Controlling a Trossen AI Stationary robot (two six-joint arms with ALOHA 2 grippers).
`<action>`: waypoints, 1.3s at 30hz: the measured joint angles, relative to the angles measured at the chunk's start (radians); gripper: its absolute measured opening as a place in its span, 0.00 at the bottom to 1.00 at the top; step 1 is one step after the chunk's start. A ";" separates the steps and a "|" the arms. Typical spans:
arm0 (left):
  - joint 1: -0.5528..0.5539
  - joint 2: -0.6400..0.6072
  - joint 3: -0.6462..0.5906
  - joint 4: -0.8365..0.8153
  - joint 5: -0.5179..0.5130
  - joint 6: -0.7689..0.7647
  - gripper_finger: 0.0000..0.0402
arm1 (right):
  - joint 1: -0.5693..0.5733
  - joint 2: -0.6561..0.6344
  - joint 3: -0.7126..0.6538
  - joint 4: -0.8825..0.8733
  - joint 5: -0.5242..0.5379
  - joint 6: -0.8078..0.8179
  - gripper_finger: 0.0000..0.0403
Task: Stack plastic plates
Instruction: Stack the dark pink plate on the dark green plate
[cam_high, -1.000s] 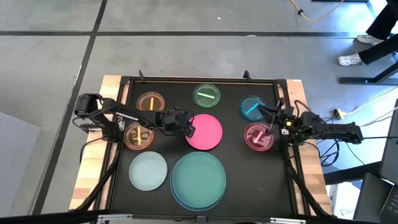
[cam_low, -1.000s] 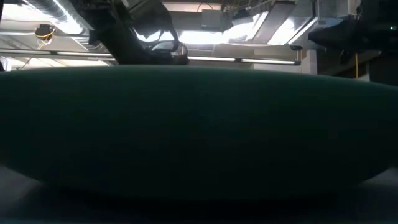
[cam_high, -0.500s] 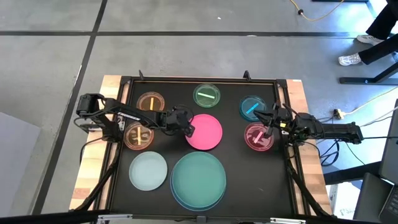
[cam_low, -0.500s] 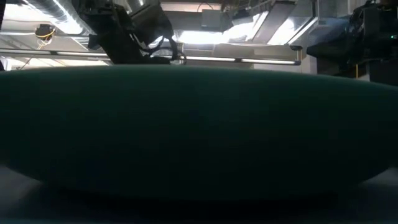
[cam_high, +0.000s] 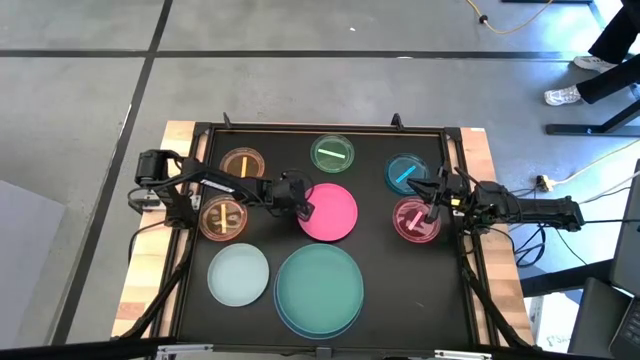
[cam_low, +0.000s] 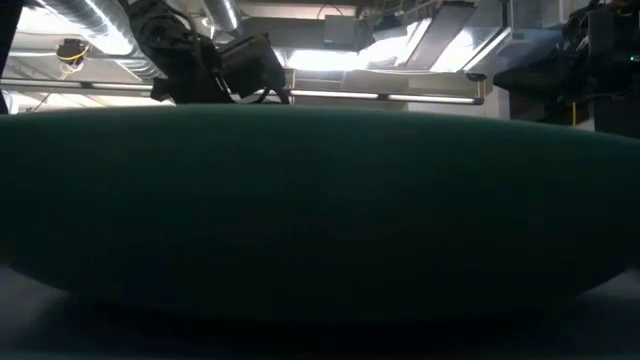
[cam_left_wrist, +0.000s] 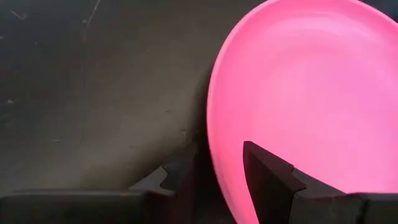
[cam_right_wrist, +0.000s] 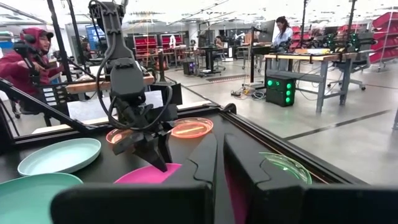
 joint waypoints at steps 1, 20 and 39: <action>-0.002 0.000 0.000 -0.001 0.000 0.006 0.29 | 0.000 0.000 0.000 0.000 0.000 0.000 0.06; -0.008 0.000 0.000 0.025 -0.087 0.024 0.03 | 0.000 0.000 0.000 0.000 0.002 -0.024 0.06; -0.080 -0.137 0.000 0.118 -0.163 0.121 0.03 | 0.000 0.000 0.000 -0.001 0.002 -0.025 0.06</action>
